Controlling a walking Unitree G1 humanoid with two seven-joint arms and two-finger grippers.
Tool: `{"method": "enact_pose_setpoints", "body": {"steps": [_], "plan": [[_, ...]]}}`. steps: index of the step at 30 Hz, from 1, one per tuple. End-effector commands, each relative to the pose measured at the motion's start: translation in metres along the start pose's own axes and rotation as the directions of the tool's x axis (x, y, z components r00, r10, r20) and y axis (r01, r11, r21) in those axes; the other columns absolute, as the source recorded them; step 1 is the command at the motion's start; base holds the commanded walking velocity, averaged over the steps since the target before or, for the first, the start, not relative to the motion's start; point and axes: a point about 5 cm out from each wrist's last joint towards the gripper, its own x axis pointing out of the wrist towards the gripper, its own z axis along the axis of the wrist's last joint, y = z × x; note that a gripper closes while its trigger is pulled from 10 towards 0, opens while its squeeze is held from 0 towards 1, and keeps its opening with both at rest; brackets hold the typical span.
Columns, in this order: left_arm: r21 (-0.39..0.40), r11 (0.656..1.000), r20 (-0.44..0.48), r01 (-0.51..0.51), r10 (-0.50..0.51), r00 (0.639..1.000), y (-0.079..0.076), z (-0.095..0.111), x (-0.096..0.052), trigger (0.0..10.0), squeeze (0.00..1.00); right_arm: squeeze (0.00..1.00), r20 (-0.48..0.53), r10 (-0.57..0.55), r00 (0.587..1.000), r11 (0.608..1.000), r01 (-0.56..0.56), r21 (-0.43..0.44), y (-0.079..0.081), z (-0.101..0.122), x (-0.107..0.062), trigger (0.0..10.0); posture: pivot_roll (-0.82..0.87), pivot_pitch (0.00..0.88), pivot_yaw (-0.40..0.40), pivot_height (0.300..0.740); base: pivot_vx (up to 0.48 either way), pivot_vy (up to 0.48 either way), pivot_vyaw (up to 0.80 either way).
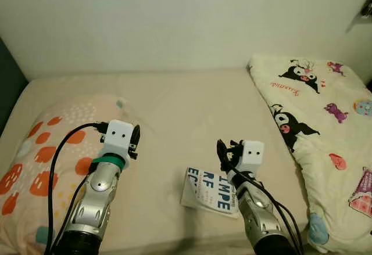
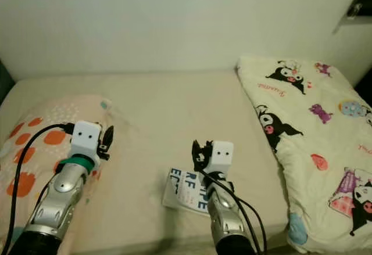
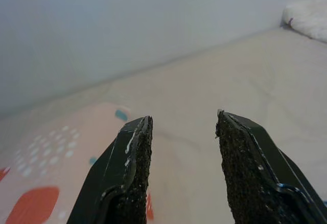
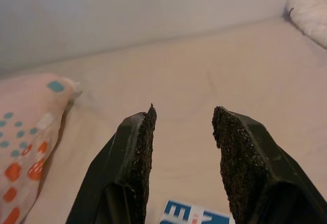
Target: Clean up the room
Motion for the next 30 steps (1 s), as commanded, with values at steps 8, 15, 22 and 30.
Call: {"method": "enact_pose_setpoints", "body": {"steps": [8, 15, 22, 30], "plan": [[-0.003, 1.000, -0.037, -0.004, 0.004, 0.999, 0.0004, -0.0081, -0.0022, 10.0, 0.00, 0.00, -0.030, -0.005, 1.000, 1.000, 0.005, -0.002, -0.0005, -0.0077, -0.0040, 10.0, 0.02, 0.000, 0.017, 0.740, -0.373, 0.000, 0.00], [-0.003, 1.000, -0.037, -0.005, 0.005, 0.999, 0.0005, -0.0081, -0.0021, 10.0, 0.00, 0.00, -0.030, -0.006, 1.000, 1.000, 0.006, -0.002, -0.0004, -0.0079, -0.0041, 10.0, 0.02, 0.000, 0.020, 0.740, -0.371, 0.000, 0.00], [-0.006, 1.000, -0.038, -0.009, 0.009, 0.999, 0.0007, -0.0080, -0.0021, 10.0, 0.00, 0.00, -0.032, -0.007, 0.999, 1.000, 0.007, -0.002, -0.0007, -0.0083, -0.0044, 10.0, 0.02, 0.000, 0.020, 0.740, -0.259, 0.000, 0.00], [0.000, 1.000, -0.051, -0.020, 0.020, 0.998, 0.0017, -0.0092, -0.0019, 10.0, 0.00, 0.00, -0.032, -0.005, 0.999, 1.000, 0.005, -0.001, -0.0003, -0.0083, -0.0043, 10.0, 0.02, 0.000, 0.019, 0.740, 0.000, 0.000, 0.00]]}}
